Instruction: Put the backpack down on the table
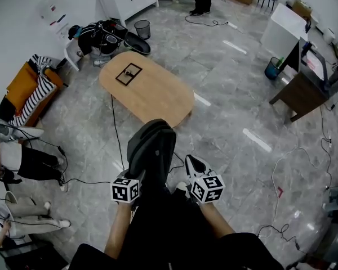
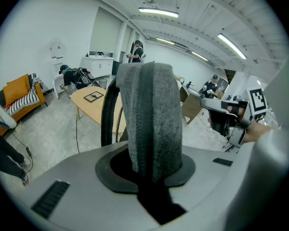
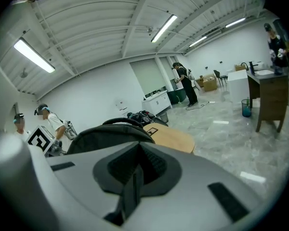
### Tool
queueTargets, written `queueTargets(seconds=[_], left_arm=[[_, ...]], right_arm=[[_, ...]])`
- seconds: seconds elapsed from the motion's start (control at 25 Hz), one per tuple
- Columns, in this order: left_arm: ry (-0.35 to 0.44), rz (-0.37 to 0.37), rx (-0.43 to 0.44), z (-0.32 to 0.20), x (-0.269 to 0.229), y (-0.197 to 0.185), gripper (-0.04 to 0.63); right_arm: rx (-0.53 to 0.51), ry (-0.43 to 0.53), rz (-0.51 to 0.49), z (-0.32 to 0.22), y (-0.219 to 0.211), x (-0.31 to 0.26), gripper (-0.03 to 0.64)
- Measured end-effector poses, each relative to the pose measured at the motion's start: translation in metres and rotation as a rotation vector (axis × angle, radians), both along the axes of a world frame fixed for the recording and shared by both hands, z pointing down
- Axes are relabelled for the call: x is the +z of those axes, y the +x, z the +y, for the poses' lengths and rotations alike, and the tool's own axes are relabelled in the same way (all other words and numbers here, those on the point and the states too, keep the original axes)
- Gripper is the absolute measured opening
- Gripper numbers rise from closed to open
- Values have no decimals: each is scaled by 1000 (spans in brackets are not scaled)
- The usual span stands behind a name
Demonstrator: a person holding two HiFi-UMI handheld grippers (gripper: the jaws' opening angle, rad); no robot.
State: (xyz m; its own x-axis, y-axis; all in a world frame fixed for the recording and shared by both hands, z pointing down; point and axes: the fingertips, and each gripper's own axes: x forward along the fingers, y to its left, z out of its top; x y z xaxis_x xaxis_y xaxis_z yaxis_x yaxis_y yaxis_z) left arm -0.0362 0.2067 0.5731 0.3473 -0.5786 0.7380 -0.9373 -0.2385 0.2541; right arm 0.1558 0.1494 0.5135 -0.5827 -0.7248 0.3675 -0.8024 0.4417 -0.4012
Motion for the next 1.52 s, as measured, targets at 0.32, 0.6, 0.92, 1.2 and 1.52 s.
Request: queueTargets(seconds=[0.32, 0.6, 0.92, 1.2, 1.52], left_arm=[[-22, 1, 16, -12, 7, 1, 94], [-26, 20, 40, -35, 6, -12, 94], [-20, 32, 69, -63, 11, -28, 94], [-18, 29, 102, -87, 15, -54, 94], [-9, 7, 168, -101, 16, -76, 94]], right_arm=[[-9, -16, 16, -12, -6, 3, 11], [-18, -32, 35, -31, -30, 4, 11], [-20, -27, 53, -59, -58, 4, 11], [-12, -20, 85, -81, -88, 3, 11], [15, -34, 107, -83, -112, 10, 11]])
